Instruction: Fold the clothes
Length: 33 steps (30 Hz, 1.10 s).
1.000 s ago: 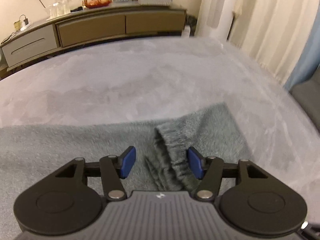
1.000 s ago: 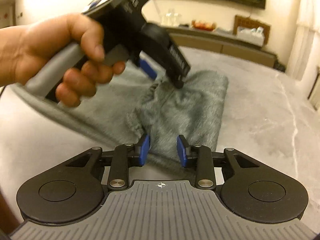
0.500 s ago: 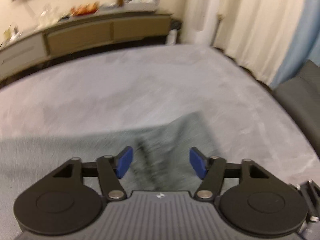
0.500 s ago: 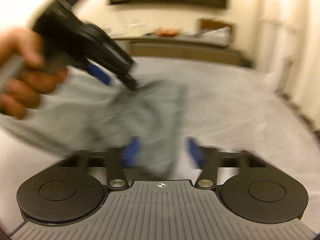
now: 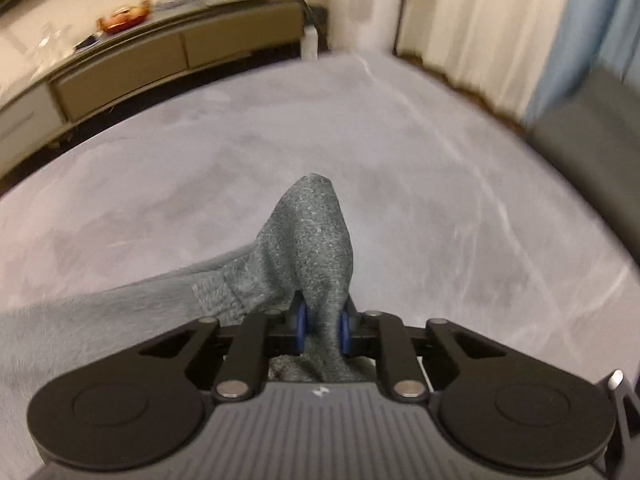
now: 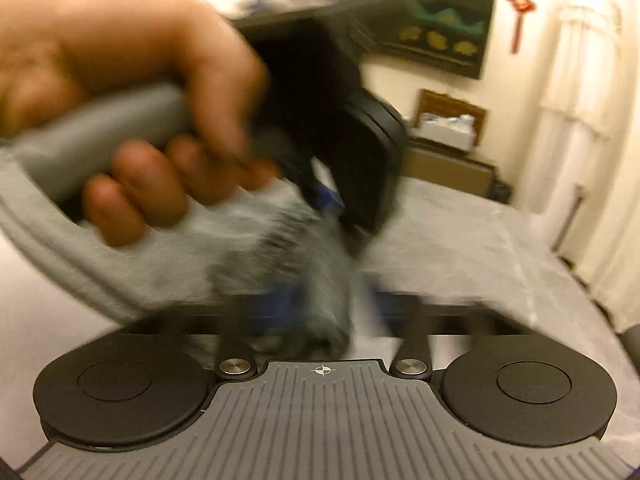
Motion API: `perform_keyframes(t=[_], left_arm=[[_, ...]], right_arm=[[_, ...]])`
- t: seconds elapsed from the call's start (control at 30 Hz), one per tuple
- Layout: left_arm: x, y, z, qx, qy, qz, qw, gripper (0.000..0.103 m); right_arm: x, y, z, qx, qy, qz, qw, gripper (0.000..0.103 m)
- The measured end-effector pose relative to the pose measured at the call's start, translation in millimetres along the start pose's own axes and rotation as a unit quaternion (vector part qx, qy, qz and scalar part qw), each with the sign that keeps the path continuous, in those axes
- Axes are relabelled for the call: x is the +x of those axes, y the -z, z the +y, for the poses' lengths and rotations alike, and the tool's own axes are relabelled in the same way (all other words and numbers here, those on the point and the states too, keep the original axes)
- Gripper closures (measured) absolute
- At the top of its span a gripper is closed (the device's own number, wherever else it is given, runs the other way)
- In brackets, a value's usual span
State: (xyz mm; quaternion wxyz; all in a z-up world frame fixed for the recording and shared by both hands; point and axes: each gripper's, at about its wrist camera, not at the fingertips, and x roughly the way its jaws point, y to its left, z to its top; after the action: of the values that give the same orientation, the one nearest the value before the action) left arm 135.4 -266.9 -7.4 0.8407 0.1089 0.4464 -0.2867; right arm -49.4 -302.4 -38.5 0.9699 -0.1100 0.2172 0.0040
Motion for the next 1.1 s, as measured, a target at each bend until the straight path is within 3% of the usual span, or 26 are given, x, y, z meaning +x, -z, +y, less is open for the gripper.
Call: perform_keyframes(t=[0.07, 0.1, 0.13, 0.17, 0.2, 0.33, 0.5, 0.57, 0.6, 0.7, 0.8, 0.97, 1.1], left_arm=[[-20, 1, 25, -0.030, 0.025, -0.017, 0.9991, 0.088], [-30, 3, 37, -0.044, 0.036, -0.025, 0.9981, 0.088], [-39, 6, 50, -0.056, 0.041, -0.031, 0.9971, 0.088], [-44, 11, 66, -0.070, 0.042, -0.035, 0.9961, 0.087], [-50, 16, 82, -0.083, 0.043, -0.038, 0.9949, 0.087], [-51, 50, 150, -0.148, 0.029, -0.023, 0.9883, 0.083], [-36, 79, 195, -0.191, 0.011, -0.008, 0.9815, 0.066], [-34, 80, 202, -0.197, 0.013, -0.016, 0.9801, 0.059], [-32, 80, 203, -0.197, 0.012, -0.017, 0.9803, 0.053], [-26, 76, 204, -0.188, 0.008, -0.022, 0.9819, 0.050], [-16, 71, 201, -0.170, 0.002, -0.028, 0.9851, 0.059], [-2, 63, 198, -0.142, -0.008, -0.038, 0.9892, 0.059], [-37, 83, 205, -0.152, 0.001, -0.071, 0.9858, 0.058]], right_arm=[[7, -3, 12, -0.008, -0.021, 0.014, 1.000, 0.013], [10, -6, 20, -0.015, -0.034, 0.021, 0.999, 0.032], [12, -8, 29, -0.023, -0.046, 0.025, 0.998, 0.070], [15, -11, 38, -0.031, -0.058, 0.029, 0.997, 0.087], [14, -13, 48, -0.049, -0.059, 0.021, 0.997, 0.089], [13, -11, 105, -0.180, -0.041, -0.014, 0.983, 0.089], [31, 2, 164, -0.312, -0.035, -0.024, 0.949, 0.084], [34, -1, 167, -0.301, -0.052, -0.014, 0.952, 0.074], [35, -3, 166, -0.291, -0.062, -0.008, 0.955, 0.062], [37, -9, 165, -0.258, -0.091, 0.009, 0.962, 0.061], [39, -15, 164, -0.225, -0.121, 0.025, 0.967, 0.061], [46, -23, 150, -0.162, -0.144, 0.053, 0.975, 0.062], [54, -28, 131, -0.105, -0.144, 0.076, 0.981, 0.059]])
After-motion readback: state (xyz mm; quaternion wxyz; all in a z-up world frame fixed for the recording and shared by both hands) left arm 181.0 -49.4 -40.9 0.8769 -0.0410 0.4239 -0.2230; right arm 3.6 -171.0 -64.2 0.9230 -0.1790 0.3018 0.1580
